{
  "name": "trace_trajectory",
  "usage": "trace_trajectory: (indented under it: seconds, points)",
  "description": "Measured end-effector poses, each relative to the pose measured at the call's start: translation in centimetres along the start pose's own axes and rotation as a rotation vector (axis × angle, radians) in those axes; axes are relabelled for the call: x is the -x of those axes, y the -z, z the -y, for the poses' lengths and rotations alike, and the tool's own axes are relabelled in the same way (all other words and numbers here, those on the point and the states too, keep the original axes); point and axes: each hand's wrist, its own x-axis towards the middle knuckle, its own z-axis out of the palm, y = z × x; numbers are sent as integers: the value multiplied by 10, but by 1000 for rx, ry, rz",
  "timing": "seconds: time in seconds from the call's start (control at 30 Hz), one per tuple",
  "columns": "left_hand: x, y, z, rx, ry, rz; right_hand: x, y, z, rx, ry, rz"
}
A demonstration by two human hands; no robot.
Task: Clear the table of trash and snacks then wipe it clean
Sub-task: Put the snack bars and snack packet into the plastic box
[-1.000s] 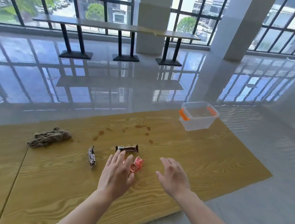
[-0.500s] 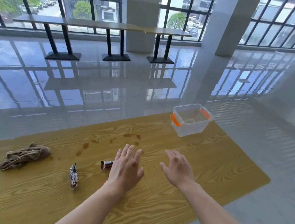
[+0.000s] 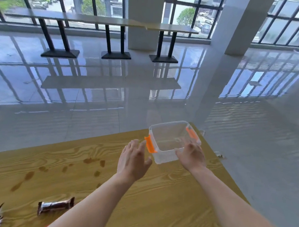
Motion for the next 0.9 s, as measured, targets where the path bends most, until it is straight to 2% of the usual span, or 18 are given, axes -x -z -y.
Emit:
trace_trajectory:
  seconds: [0.23, 0.37, 0.57, 0.67, 0.77, 0.9]
  points:
    - [-86, -28, -31, 138, 216, 92, -92, -1, -52, 23, -91, 18]
    - [-116, -48, -39, 263, 369, 174, -119, -5, -70, 126, -115, 131]
    - [-121, -70, -31, 233, 362, 135, -136, -27, -84, 116, -167, 193]
    - [-123, -71, -27, 248, 326, 82, -139, -31, -84, 125, -141, 137]
    - [-122, -72, -19, 233, 307, 47, -139, -35, -83, 19, -118, 87]
    - [-117, -60, -4, 196, 298, 10, -129, -38, -68, 24, -5, 22]
